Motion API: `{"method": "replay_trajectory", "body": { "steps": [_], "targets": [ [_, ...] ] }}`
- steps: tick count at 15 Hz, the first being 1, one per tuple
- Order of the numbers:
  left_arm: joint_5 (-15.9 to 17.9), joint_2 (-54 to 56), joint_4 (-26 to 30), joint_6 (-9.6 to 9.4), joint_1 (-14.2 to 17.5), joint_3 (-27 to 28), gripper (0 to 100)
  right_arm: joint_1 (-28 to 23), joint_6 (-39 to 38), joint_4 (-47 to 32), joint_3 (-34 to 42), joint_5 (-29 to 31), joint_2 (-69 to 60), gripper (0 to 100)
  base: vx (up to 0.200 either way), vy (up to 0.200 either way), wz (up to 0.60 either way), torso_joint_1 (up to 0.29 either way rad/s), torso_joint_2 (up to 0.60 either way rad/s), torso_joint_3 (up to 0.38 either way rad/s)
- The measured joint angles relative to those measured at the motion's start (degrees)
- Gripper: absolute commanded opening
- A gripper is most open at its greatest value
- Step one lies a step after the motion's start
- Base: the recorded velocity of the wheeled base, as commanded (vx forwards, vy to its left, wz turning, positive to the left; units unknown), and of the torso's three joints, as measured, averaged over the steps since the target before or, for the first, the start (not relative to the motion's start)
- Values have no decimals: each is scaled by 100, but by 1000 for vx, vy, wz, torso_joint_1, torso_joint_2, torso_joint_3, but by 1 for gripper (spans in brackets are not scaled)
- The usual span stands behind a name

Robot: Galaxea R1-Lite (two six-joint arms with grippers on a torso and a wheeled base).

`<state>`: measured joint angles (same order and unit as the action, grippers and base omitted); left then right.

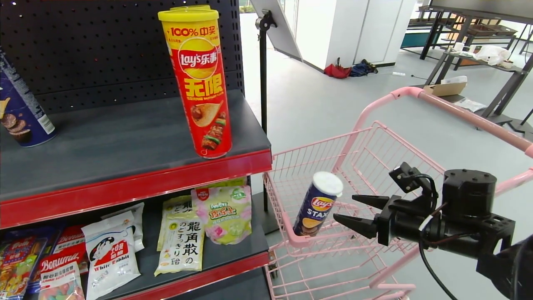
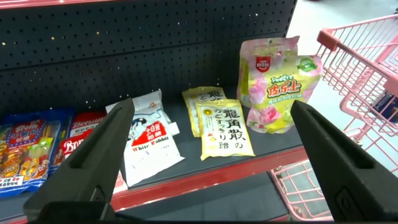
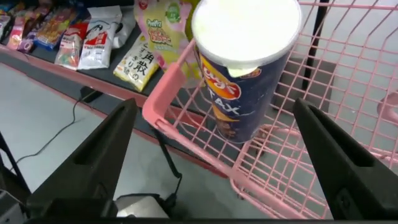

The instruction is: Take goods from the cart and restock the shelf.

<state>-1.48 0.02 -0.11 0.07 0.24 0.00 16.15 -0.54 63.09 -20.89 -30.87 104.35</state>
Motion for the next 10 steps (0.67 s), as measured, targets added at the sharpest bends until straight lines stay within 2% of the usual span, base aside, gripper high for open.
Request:
{"method": "replay_trajectory", "body": {
  "steps": [10],
  "targets": [
    [2, 0, -2, -2, 0, 0, 100, -59, 0, 0, -636, 66, 907, 100, 0, 0, 0, 0, 0, 0]
  ]
}}
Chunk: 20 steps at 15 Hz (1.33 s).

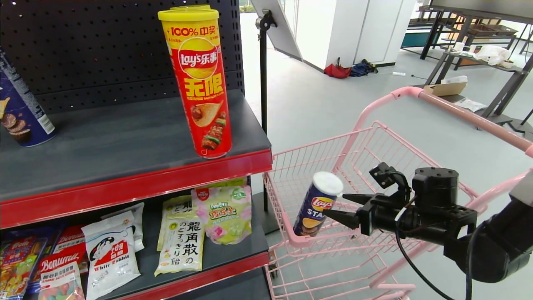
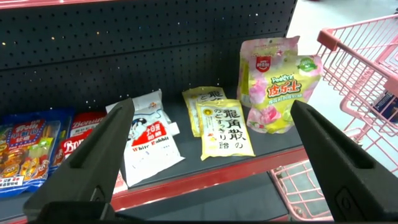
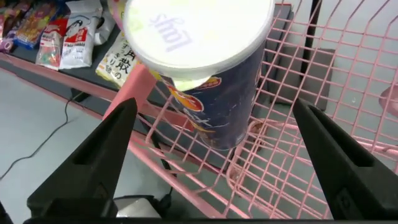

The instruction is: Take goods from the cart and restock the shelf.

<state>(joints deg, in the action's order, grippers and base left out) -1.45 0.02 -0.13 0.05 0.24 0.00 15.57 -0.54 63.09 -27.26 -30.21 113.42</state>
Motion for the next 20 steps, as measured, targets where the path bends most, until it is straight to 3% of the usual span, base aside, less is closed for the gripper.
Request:
{"method": "replay_trajectory", "body": {
  "steps": [20],
  "targets": [
    [-2, 0, -2, -5, 0, 2, 100, 306, -59, 411, -953, -1, 1086, 100, 0, 0, 0, 0, 0, 0]
  ]
}}
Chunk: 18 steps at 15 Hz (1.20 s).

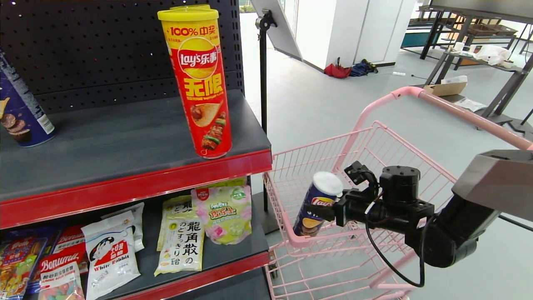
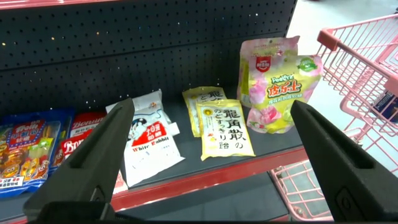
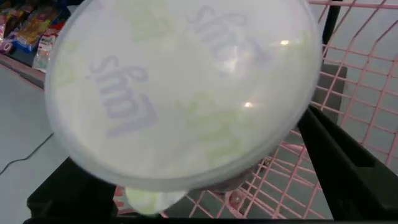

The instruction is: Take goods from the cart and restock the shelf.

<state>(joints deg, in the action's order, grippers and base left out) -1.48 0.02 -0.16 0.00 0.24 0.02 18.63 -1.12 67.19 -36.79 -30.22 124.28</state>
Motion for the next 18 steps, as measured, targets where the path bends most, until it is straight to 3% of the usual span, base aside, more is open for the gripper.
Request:
{"method": "replay_trajectory", "body": {
  "steps": [6, 7, 13, 18],
  "targets": [
    [0, 0, 0, 0, 0, 0, 100, 69, -115, 2, -144, 55, 144, 100, 0, 0, 0, 0, 0, 0],
    [0, 0, 0, 0, 0, -2, 100, 77, -117, 5, -166, 74, 163, 0, 0, 0, 0, 0, 0, 0],
    [0, 0, 2, 0, 0, -2, 100, 229, -139, 35, -193, 151, 232, 0, 0, 0, 0, 0, 0, 0],
    [2, 0, 6, 2, 0, -2, 100, 196, -325, -191, -435, 677, -143, 0, 0, 0, 0, 0, 0, 0]
  ]
}}
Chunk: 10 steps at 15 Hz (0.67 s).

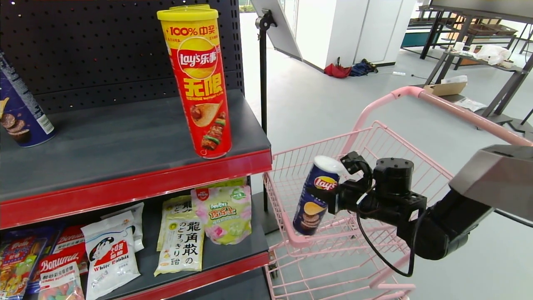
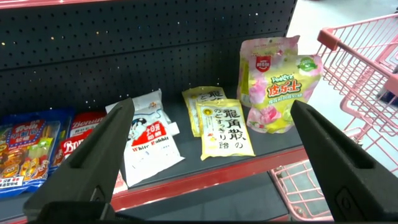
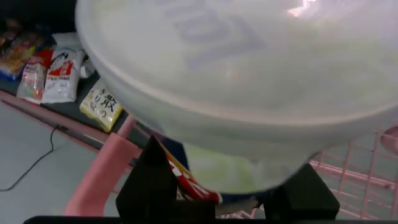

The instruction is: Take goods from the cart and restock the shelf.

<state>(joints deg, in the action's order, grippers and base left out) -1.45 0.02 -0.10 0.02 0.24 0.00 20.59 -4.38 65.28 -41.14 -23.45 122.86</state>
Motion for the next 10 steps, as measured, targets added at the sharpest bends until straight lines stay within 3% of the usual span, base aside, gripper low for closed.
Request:
{"method": "replay_trajectory", "body": {
  "steps": [6, 10],
  "targets": [
    [-2, 0, 2, 2, -2, 2, 100, -445, 329, -2527, -1108, 332, -1752, 0, 0, 0, 0, 0, 0, 0],
    [-2, 0, 2, 2, -2, 2, 100, -664, 772, -4422, -1142, 1319, -3705, 0, 0, 0, 0, 0, 0, 0]
  ]
}}
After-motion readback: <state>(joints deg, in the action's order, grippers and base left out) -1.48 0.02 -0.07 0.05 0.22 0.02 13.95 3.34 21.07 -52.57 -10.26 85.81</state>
